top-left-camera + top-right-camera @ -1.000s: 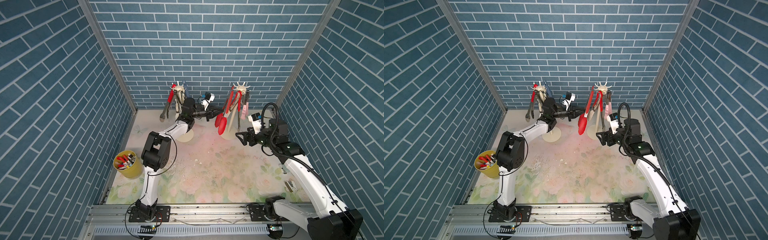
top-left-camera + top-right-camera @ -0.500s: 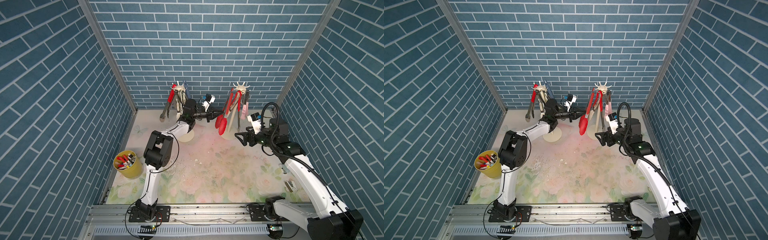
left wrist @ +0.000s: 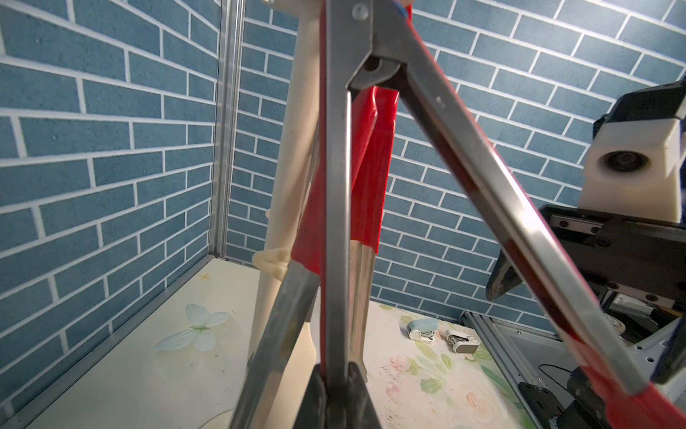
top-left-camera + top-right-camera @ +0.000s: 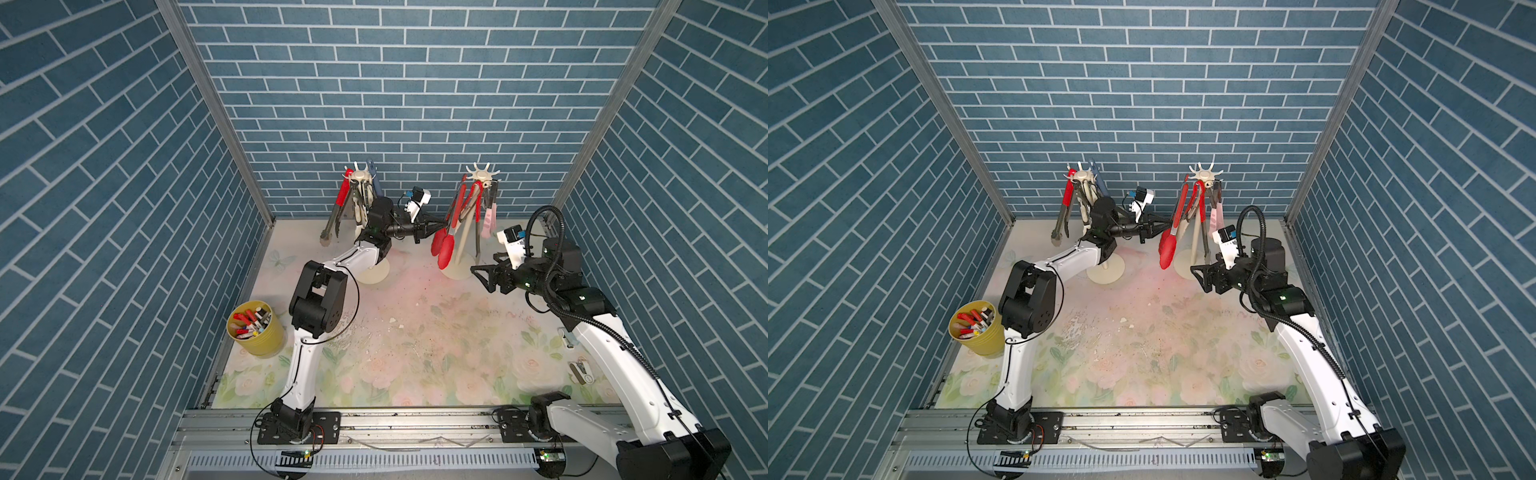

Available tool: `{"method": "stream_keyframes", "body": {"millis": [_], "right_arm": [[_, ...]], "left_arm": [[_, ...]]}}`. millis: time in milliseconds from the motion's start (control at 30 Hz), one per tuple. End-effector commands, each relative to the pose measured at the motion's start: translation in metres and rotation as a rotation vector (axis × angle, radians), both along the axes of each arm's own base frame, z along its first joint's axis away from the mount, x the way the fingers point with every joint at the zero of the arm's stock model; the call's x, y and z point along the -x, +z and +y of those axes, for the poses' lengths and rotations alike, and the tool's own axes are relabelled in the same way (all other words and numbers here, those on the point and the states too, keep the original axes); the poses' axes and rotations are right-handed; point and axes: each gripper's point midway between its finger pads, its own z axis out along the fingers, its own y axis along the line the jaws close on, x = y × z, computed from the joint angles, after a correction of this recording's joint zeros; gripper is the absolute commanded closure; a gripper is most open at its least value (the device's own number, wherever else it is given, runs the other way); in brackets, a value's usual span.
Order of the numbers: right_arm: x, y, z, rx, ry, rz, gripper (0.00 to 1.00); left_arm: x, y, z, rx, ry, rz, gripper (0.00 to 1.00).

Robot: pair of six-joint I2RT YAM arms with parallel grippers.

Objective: Hang food tongs on kitchen utensil racks
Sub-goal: Hang the food tongs on the rack.

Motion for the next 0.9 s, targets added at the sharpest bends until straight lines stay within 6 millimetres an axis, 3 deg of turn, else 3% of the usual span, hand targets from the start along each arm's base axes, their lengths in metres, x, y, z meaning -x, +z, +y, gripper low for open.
{"method": "stream_keyframes", "body": {"millis": [0,167,467,867], "right_arm": [[0.008,-0.001,0.0,0.028,0.043,-0.037,0.11],[0.012,-0.005,-0.002,0.038,0.034,-0.038,0.11],[0.016,-0.011,-0.006,0.043,0.02,-0.027,0.11],[0.023,-0.016,-0.009,0.036,0.005,-0.014,0.11]], "left_arm": [[0.0,-0.012,0.001,-0.052,-0.002,0.029,1.0],[0.008,-0.018,0.0,-0.132,0.0,0.005,1.0],[0.013,-0.008,0.006,-0.203,0.017,-0.037,1.0],[0.021,0.018,0.008,-0.262,-0.027,-0.085,1.0]]}}
